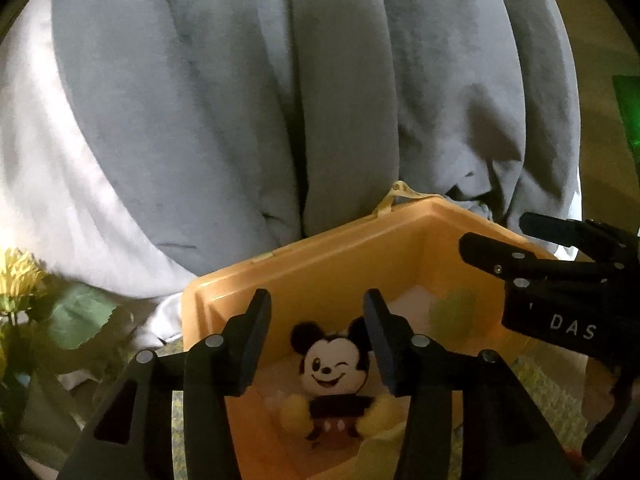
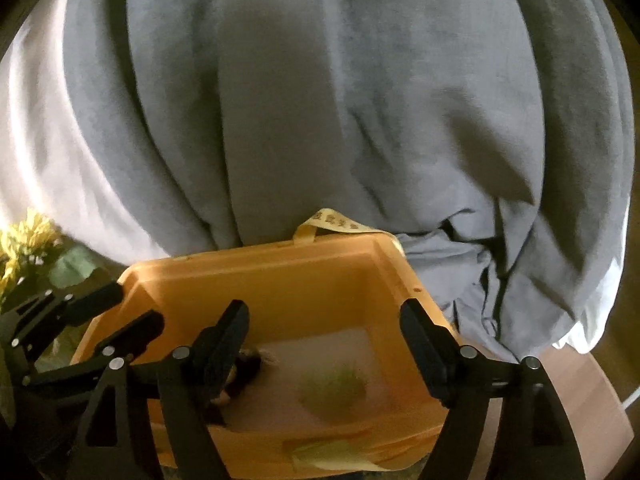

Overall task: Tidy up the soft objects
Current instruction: 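Open both tools to drop the Mickey and frog plushes into the orange crate, then move both tools back to the white-teal box and white cloth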

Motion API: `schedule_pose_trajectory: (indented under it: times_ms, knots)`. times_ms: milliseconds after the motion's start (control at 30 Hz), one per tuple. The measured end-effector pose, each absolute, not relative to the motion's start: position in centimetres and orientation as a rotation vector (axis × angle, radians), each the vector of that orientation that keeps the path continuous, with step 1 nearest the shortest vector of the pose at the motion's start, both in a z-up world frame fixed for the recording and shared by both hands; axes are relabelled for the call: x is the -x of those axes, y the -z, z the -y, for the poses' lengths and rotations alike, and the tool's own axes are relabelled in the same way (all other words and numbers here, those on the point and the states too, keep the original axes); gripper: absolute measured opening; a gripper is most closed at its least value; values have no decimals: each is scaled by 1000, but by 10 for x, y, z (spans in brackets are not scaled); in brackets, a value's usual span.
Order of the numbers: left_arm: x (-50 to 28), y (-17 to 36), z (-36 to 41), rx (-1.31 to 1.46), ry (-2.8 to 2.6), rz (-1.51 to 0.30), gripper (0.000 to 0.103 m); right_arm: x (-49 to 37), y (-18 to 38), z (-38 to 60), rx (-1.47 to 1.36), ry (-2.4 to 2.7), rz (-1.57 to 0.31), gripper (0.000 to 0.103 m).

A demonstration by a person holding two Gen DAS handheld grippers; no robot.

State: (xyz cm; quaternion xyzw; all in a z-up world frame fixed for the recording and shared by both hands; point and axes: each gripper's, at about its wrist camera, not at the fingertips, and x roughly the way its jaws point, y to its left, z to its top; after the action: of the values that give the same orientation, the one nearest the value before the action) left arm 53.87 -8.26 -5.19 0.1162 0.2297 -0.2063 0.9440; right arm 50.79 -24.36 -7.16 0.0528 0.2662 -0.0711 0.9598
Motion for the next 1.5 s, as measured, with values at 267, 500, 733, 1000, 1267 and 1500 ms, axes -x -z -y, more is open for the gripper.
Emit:
schedule_pose_trajectory:
  times_ms: [267,500,733,1000,1267,1500]
  knots:
    - [-514,34,66,-181,361,-440,61,-495,61,244,-113,141,-516,78]
    - [-484,15,53,-157,328,-388,67,-469,42,239,-129,133,-473,79]
    - [-450,3,38,-163,305,-342,70,-441,24,230,-127,132,-435,81]
    - [-413,-6,10,-141,273,-319,71,-409,13,207,-118,116,-415,81]
    - [-375,-10,-15,-114,253,-314,71,-374,3,183,-101,99,-387,81]
    - [-346,1,-30,-95,242,-337,71,-342,0,162,-51,99,-362,81]
